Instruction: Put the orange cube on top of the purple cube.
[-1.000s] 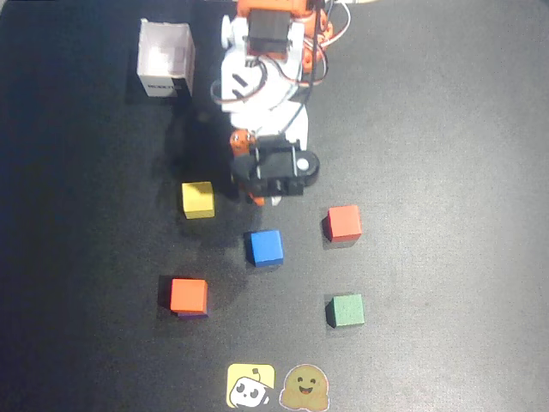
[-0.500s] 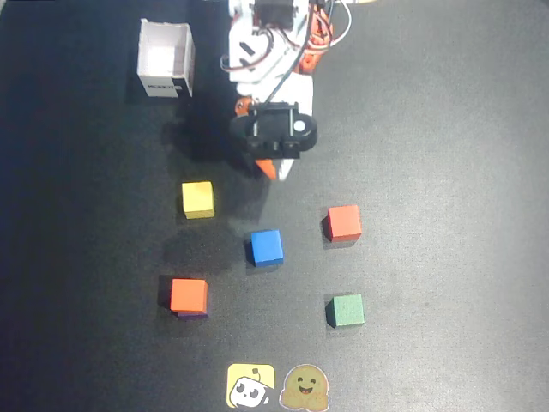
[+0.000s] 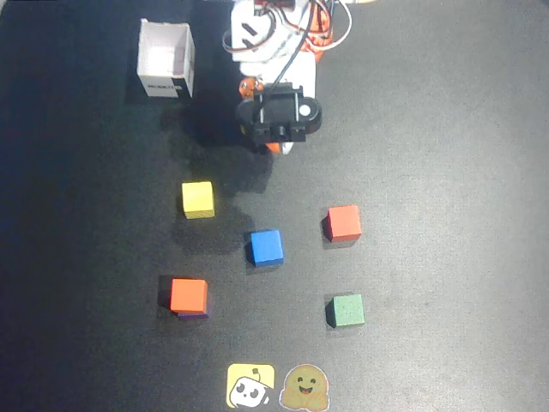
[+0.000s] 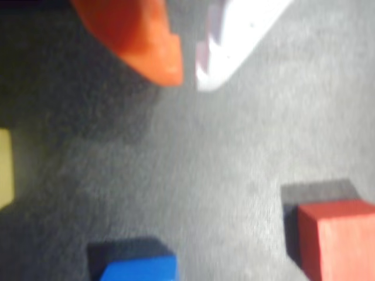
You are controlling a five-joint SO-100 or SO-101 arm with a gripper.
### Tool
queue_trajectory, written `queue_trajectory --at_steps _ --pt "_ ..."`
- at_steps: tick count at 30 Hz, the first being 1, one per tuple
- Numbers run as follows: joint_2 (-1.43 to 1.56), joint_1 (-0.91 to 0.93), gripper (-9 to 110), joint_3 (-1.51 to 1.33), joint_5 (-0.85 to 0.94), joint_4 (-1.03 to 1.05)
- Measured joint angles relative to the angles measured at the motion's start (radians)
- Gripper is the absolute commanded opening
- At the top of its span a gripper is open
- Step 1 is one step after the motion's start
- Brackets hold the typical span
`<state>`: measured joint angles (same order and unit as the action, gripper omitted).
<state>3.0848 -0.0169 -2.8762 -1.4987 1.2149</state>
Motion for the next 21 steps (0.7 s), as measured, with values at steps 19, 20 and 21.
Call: queue_trajectory --at_steps 19,20,21 --pt "0.000 -0.002 0 0.000 0.051 0.043" --pt "0.000 -0.002 0 0.000 0.051 0.043" --pt "0.000 -0.002 0 0.000 0.051 0.043"
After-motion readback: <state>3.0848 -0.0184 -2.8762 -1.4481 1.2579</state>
